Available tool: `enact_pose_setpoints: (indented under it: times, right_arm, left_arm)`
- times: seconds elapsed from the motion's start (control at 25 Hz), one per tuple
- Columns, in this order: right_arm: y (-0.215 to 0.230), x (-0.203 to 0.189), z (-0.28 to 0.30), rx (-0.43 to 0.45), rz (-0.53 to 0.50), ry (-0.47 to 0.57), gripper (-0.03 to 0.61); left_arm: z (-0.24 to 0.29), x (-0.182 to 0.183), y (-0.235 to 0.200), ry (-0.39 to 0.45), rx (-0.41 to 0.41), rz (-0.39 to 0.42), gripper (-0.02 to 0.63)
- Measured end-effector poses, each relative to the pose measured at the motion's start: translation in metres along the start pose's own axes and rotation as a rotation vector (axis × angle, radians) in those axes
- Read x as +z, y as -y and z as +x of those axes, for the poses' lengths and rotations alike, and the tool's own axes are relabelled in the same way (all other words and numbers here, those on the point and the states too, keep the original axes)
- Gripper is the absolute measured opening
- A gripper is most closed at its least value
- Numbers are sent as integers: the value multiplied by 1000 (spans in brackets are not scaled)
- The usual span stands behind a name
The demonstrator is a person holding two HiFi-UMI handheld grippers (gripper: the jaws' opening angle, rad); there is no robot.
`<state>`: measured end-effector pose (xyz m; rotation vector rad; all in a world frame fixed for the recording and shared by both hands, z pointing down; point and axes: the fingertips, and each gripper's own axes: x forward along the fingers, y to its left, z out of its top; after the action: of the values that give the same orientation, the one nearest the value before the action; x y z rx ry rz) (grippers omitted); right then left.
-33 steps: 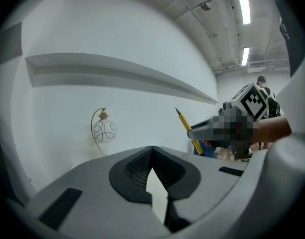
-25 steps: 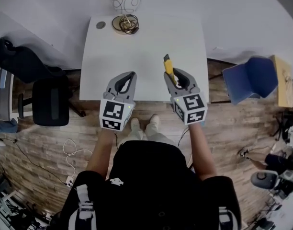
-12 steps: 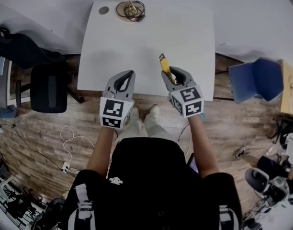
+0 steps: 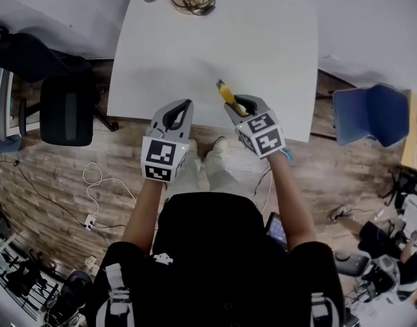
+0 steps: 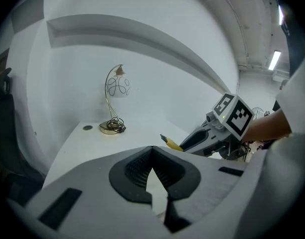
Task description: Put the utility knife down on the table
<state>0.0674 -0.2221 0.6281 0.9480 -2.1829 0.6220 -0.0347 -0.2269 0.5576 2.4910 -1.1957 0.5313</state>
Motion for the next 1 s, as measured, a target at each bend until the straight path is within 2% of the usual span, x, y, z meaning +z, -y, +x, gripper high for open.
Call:
enact_pose_setpoints:
  times: [0.24, 0.72, 1.0]
  right_arm:
    - [3, -15, 24, 28, -115, -107, 137]
    - [21, -46, 58, 27, -373, -326, 137]
    - [31, -65, 72, 32, -491, -436, 137]
  left_arm:
    - [1, -14, -2, -26, 10, -20, 15]
    - [5, -31, -7, -67, 30, -59, 15]
    - [7, -37, -5, -82, 26, -72, 15]
